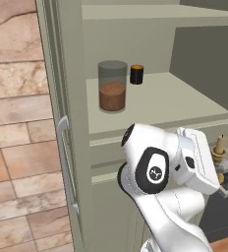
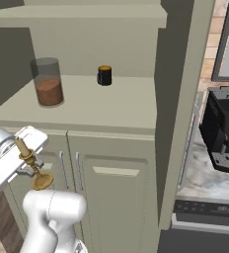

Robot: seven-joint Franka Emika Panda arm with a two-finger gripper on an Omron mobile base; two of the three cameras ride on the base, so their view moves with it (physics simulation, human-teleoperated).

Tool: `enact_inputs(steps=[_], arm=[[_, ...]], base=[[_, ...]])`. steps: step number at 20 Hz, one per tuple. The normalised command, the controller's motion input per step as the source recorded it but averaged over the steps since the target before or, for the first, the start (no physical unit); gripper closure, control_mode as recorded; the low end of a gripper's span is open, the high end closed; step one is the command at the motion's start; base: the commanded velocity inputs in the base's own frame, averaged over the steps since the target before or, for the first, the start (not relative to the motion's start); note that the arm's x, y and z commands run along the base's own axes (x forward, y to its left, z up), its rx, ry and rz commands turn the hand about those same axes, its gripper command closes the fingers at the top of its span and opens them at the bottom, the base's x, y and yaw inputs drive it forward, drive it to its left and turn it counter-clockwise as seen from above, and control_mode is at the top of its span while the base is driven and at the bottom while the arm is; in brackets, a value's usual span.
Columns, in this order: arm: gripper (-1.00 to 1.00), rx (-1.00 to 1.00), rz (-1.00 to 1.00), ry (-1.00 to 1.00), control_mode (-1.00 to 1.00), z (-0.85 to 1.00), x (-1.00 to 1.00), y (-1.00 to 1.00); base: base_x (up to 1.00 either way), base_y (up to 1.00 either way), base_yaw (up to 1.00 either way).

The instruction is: Pick the jar and candle from the dining table and place them in the open cabinet. Close the cabinet after placing the objects.

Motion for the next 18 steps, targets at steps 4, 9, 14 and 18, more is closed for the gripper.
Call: enact_inputs(steps=[4, 9, 14, 18], arm=[[1.0, 0.01, 0.19, 0.0, -1.0, 0.01, -0.17, -0.11], [1.0, 0.0, 0.19, 0.0, -1.0, 0.11, 0.0, -0.03], [1.0, 0.0, 0.24, 0.0, -1.0, 0.19, 0.01, 0.0], [1.0, 0.0, 0.26, 0.01, -1.0, 0.23, 0.0, 0.0]], base=[[0.0, 0.0, 0.0], [0.0, 0.0, 0.0], [0.0, 0.0, 0.0], [0.0, 0.0, 0.0]])
